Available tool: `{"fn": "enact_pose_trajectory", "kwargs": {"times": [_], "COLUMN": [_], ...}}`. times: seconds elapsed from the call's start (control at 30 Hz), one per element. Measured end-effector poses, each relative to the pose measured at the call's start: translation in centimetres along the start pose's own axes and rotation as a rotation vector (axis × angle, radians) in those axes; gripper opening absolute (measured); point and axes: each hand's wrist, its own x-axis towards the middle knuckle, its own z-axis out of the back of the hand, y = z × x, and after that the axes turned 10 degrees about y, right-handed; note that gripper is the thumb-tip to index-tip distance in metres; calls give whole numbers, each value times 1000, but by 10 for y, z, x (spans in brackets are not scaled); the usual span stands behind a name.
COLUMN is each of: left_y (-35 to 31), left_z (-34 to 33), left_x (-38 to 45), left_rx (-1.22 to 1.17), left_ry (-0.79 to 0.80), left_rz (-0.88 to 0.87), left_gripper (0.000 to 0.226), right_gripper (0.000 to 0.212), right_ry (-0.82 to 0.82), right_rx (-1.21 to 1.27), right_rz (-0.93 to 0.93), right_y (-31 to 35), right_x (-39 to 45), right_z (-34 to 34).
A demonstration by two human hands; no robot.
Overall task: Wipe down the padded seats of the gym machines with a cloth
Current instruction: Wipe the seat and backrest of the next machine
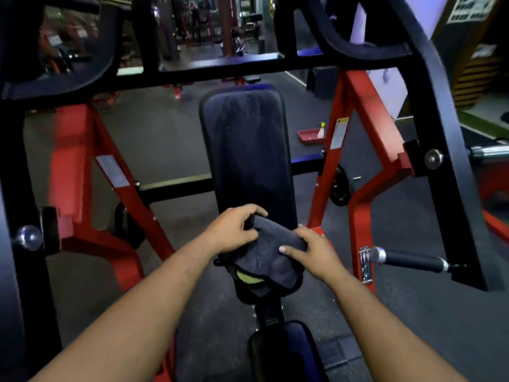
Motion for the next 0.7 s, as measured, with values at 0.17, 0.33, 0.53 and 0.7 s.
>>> {"fn": "enact_pose_trajectory", "kwargs": {"times": [0.17, 0.33, 0.53, 0.7], "left_y": [47, 73, 74, 67], "left_z": [54, 88, 127, 164], "left_x": [16, 33, 74, 124], "left_rx": [-28, 24, 472, 742], "left_ry": [-136, -139, -178, -527], "left_rz": [0, -23, -86, -153], "left_gripper": [50, 36, 24, 34], "right_gripper": [16, 18, 26, 41], "right_ry": [-179, -323, -616, -845], "right_rx": [140, -20, -536, -511], "right_rz": [-50, -103, -130, -95], "right_y": [48, 69, 103, 143], "right_x": [30, 72, 145, 235], "right_z": [-9, -14, 16, 50]}}
